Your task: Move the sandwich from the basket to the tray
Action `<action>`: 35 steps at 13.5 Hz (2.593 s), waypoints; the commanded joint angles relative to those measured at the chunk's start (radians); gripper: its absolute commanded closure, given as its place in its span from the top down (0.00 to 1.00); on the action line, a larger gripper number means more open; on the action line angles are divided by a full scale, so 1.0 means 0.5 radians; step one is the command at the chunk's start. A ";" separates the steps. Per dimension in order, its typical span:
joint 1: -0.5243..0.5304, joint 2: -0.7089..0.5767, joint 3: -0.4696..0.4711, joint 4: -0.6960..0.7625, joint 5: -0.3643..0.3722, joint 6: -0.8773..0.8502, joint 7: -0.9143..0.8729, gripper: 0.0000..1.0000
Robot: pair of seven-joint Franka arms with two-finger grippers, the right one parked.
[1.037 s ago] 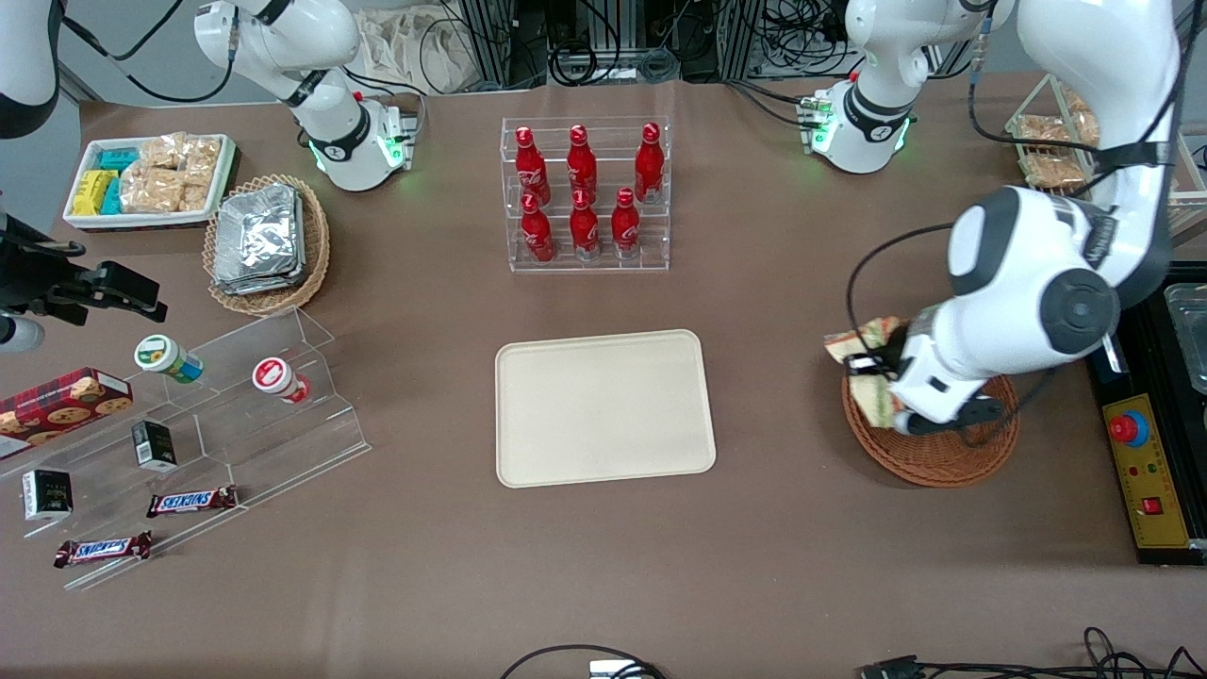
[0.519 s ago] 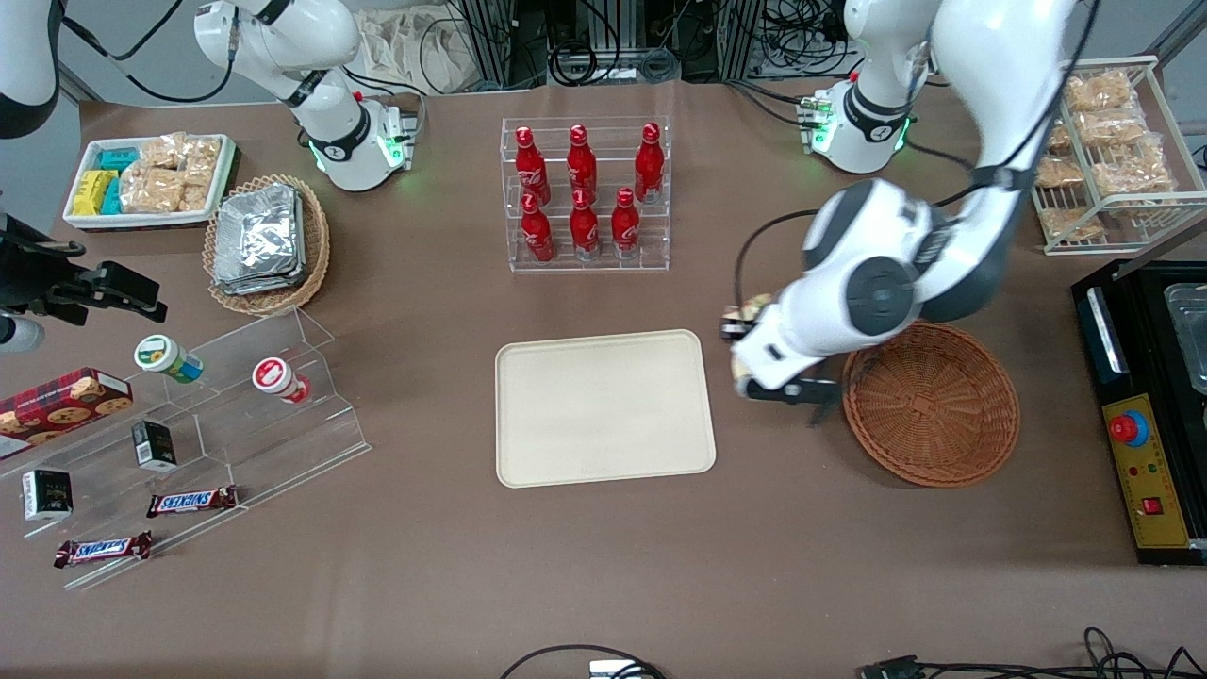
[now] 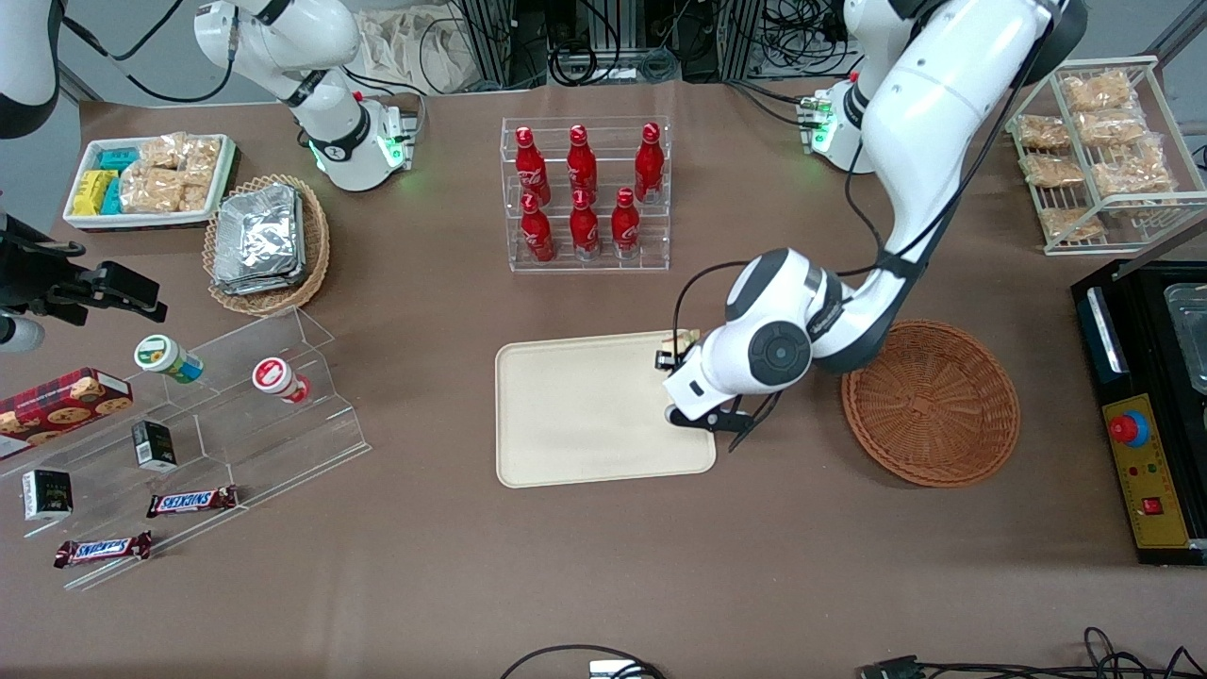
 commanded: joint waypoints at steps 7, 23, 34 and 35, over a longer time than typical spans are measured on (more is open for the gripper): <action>-0.059 0.236 0.045 0.133 0.207 0.105 -0.011 0.20; -0.034 0.200 0.042 0.203 0.201 0.157 -0.026 1.00; 0.428 -0.797 0.067 0.317 0.293 -1.140 0.236 1.00; 0.465 -0.843 0.070 0.381 0.378 -1.287 0.344 1.00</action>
